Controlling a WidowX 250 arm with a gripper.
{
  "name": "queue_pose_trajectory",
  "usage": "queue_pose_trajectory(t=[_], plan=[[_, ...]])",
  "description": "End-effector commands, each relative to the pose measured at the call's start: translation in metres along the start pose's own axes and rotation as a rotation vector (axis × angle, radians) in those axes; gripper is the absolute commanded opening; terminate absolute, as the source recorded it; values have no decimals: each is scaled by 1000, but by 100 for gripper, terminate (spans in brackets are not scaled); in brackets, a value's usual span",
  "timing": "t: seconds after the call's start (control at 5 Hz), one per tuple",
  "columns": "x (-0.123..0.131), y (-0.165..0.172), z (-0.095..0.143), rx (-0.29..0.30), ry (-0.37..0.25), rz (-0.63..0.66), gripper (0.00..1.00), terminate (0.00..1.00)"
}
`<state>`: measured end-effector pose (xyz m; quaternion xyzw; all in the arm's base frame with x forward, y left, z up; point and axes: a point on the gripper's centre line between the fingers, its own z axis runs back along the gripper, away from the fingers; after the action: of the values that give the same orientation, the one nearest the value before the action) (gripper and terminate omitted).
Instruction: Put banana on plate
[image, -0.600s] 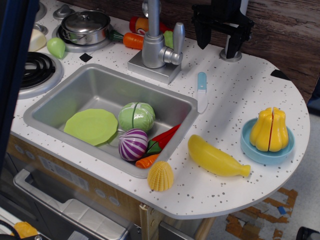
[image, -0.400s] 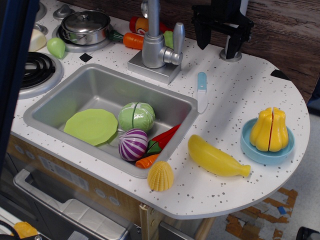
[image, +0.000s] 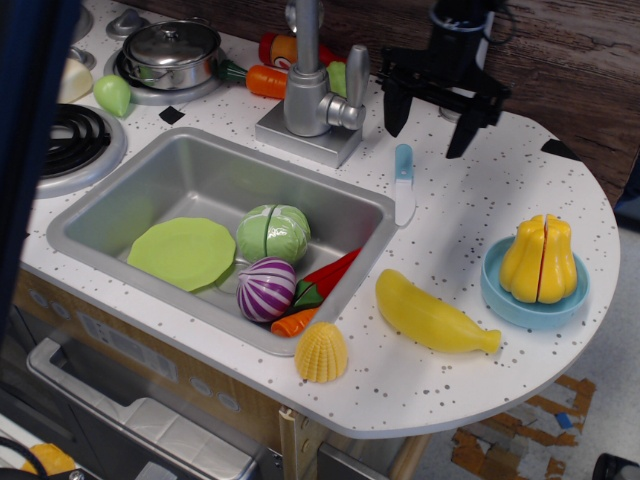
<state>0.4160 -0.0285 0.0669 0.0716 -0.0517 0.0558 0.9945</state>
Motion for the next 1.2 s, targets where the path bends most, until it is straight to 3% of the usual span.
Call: queue_pose_trajectory(t=[0.0,0.2,0.4,0.6,1.0], plan=[[-38,-7,57,63,-74,275,100,0],[-66,-16,58,52,-15,432,100,0],[-86,-31,48,60,-4,600,100,0],[-101,-38,40,121,-31,745,100,0],[-128,-49,25,74,-35,942,100,0]])
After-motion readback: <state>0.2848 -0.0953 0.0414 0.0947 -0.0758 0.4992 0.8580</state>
